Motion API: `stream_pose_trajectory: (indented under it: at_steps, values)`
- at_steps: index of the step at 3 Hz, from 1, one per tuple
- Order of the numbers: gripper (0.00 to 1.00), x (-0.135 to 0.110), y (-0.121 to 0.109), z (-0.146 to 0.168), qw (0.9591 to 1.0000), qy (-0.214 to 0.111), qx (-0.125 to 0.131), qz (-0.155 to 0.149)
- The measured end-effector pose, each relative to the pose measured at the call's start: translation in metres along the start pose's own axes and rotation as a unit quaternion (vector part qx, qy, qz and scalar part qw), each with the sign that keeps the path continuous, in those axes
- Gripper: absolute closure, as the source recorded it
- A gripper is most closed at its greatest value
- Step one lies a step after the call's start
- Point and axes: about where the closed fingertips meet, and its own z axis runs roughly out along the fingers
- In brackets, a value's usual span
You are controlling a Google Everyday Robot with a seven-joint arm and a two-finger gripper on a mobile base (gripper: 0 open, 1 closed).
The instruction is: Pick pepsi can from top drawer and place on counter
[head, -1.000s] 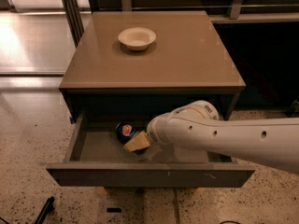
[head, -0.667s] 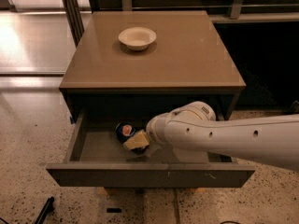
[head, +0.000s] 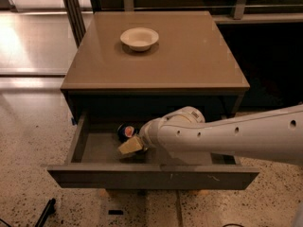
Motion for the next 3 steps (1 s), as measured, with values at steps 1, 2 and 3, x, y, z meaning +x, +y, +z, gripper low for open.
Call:
stream_pose_trajectory:
  at_steps: [1, 2, 3]
  values:
    - [0.0, 0.013, 0.017, 0.029, 0.9991, 0.017, -0.038, 0.009]
    - [0.19, 0.019, 0.022, 0.04, 0.9978, 0.032, -0.057, 0.012]
    - [0.42, 0.019, 0.022, 0.04, 0.9978, 0.032, -0.057, 0.012]
